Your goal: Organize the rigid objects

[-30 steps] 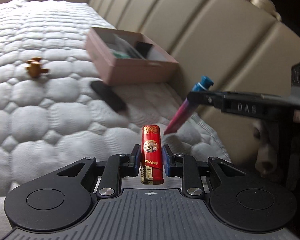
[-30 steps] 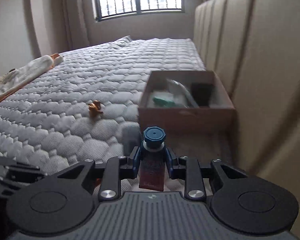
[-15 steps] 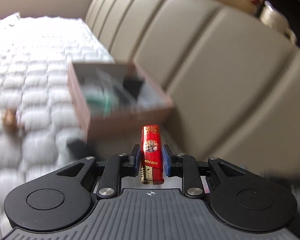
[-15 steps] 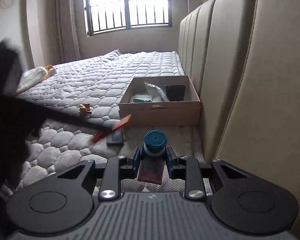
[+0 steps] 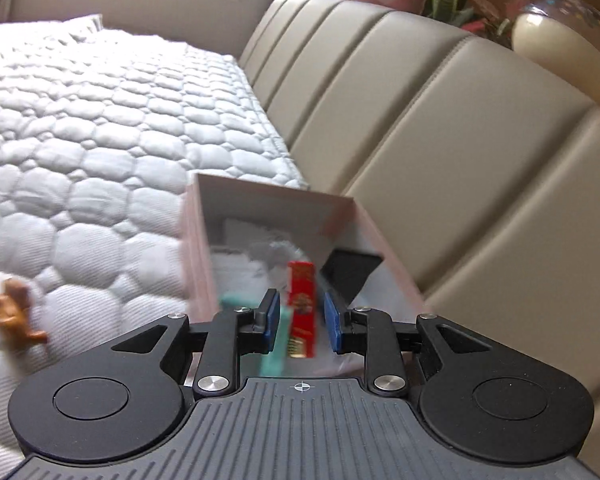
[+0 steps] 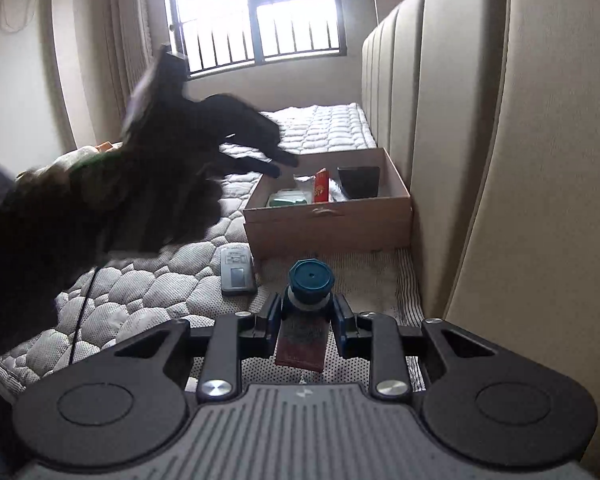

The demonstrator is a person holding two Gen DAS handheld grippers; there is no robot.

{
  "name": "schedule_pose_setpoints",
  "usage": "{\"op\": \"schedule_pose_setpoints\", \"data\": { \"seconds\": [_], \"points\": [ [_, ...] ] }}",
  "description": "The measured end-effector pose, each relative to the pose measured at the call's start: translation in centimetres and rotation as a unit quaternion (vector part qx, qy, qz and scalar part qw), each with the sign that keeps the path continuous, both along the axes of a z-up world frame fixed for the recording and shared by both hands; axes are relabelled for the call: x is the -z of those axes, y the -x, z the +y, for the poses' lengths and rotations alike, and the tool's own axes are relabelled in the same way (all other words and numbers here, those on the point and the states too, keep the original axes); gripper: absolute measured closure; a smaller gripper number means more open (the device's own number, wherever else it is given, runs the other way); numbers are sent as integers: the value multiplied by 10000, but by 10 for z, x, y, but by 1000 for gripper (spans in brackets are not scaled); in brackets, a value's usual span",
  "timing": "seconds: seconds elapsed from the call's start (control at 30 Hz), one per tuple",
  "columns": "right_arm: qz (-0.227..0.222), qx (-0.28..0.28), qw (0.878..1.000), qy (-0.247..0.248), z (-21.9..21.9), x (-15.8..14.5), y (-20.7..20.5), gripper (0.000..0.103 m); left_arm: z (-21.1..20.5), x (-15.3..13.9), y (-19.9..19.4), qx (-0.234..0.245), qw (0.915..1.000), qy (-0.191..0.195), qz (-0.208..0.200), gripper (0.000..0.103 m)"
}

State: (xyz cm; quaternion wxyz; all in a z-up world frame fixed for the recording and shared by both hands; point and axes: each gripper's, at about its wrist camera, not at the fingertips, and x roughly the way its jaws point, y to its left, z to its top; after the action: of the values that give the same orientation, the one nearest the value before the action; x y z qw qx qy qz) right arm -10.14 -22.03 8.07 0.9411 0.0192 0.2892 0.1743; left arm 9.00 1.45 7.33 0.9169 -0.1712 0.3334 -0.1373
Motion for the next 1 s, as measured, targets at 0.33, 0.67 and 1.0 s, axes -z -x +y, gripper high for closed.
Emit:
{"op": "schedule_pose_setpoints", "data": {
  "seconds": [0.33,0.67,1.0],
  "points": [
    [-158,316,9994,-42,11,-27,-41,91,48,32,84,370,9990,5,264,76],
    [-499,567,9971,47,32,-84,-99,95,87,38,122,146,9993,190,291,76],
    [970,682,9913,573,36,36,-87,71,75,44,134,253,9982,48,541,76]
  ]
}}
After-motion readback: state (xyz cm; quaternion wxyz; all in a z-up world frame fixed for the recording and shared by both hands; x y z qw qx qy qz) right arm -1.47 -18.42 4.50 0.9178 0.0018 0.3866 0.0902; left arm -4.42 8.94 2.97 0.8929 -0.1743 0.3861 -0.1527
